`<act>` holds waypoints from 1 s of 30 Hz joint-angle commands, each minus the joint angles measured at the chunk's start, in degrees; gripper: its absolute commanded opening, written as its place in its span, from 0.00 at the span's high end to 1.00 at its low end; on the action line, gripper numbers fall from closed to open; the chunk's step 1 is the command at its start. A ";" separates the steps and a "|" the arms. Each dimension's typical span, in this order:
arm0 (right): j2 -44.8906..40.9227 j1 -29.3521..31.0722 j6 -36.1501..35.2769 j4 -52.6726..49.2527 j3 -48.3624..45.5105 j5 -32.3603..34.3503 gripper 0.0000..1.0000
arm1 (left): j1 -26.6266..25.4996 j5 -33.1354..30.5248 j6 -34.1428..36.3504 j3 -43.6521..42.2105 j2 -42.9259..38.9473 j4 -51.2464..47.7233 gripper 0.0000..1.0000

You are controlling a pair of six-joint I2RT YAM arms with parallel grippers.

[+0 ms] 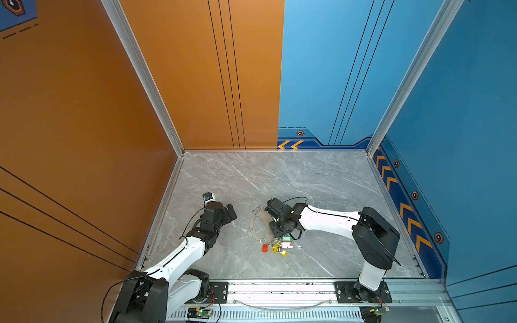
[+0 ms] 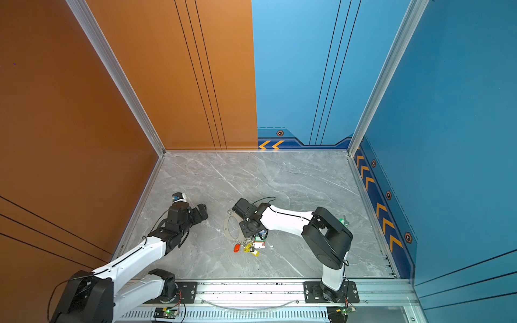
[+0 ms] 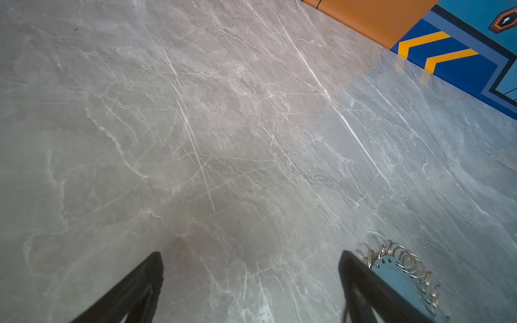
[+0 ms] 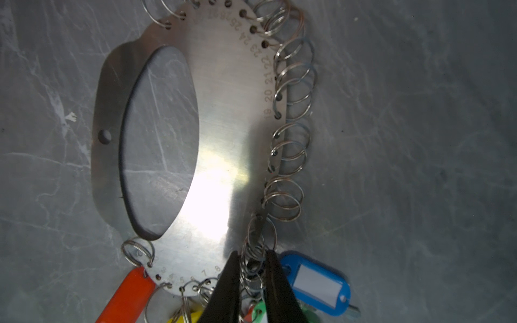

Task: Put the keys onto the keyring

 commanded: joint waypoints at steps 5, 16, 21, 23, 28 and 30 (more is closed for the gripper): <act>0.21 0.80 -0.42 -2.60 1.86 0.10 0.82 | 0.50 1.16 -0.18 1.74 0.51 0.28 0.02; 2.00 1.21 -0.42 -3.11 2.56 0.96 0.85 | 0.48 1.21 -0.18 1.67 0.38 0.26 0.02; 2.97 1.52 -0.42 -3.63 3.07 1.70 0.85 | 0.55 1.20 -0.18 1.65 0.29 0.24 0.02; 3.25 1.60 -0.38 -4.18 3.38 2.71 0.85 | 0.50 1.16 -0.18 1.63 0.34 0.26 0.02; 3.72 1.62 -0.42 -4.86 3.89 4.43 0.85 | 0.55 1.22 -0.18 1.65 0.30 0.26 0.02; 3.95 1.61 -0.50 -5.53 4.32 5.11 0.85 | 0.50 1.15 -0.18 1.62 0.29 0.24 0.02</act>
